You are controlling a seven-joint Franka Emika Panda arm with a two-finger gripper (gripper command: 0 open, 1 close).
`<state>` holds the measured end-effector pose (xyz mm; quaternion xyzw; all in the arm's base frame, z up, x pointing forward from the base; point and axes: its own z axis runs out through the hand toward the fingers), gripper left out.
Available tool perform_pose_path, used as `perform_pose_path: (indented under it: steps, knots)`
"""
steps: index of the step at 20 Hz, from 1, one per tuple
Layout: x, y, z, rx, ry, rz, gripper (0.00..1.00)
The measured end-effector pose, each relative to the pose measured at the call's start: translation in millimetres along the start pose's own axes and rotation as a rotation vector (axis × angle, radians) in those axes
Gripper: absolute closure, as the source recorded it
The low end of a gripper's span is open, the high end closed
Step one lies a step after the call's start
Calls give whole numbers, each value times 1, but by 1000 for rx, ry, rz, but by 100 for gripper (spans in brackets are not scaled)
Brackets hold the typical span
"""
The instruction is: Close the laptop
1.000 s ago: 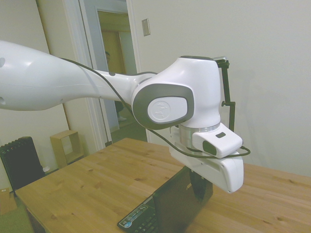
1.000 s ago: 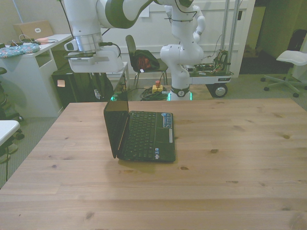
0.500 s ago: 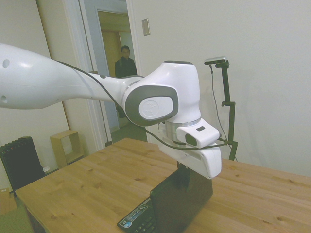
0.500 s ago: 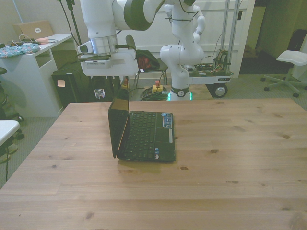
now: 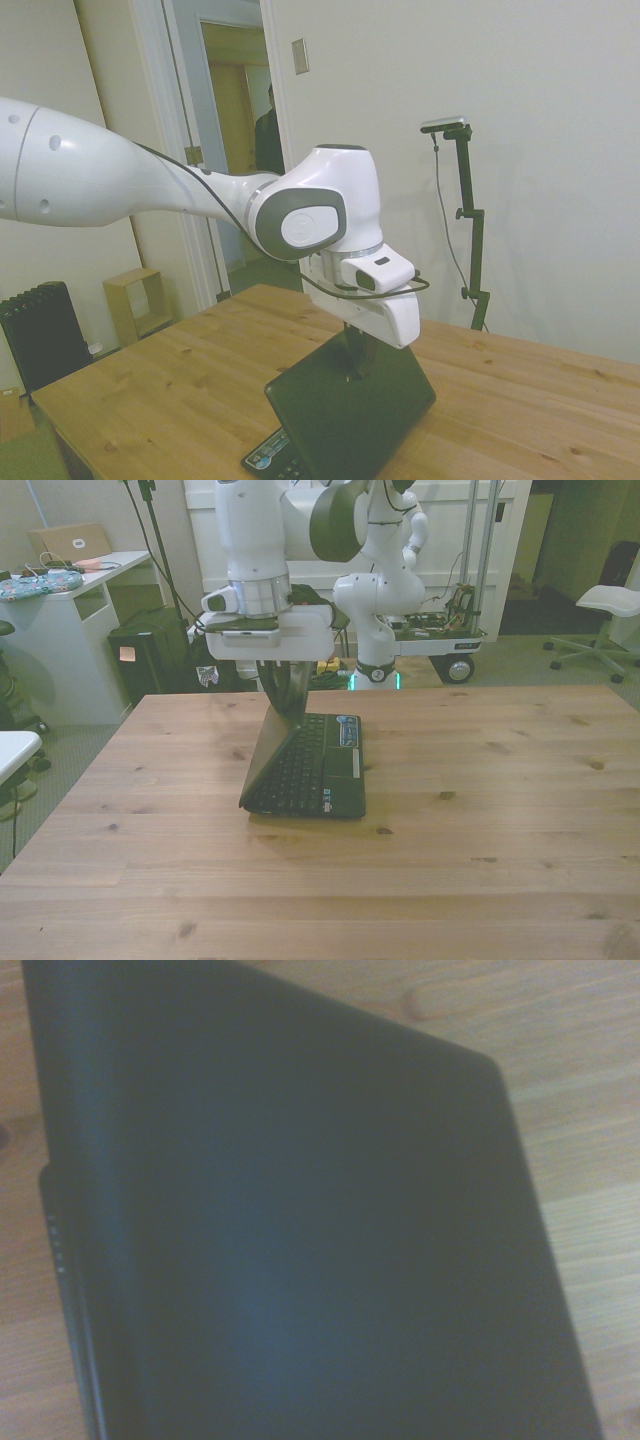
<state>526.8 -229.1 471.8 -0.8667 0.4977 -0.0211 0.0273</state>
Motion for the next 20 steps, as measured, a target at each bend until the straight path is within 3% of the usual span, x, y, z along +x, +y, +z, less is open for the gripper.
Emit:
perform_pose_path:
  steps: [6,12,16,19,20]
  knots:
    - [-15,-39,41,-32,-23,-22,100]
    - [-18,-55,87,-69,-46,-26,100]
    - [-24,-67,74,-50,-28,-36,100]
    - [-40,-74,37,-12,-6,-47,100]
    - [-48,-74,21,-5,-8,-56,0]
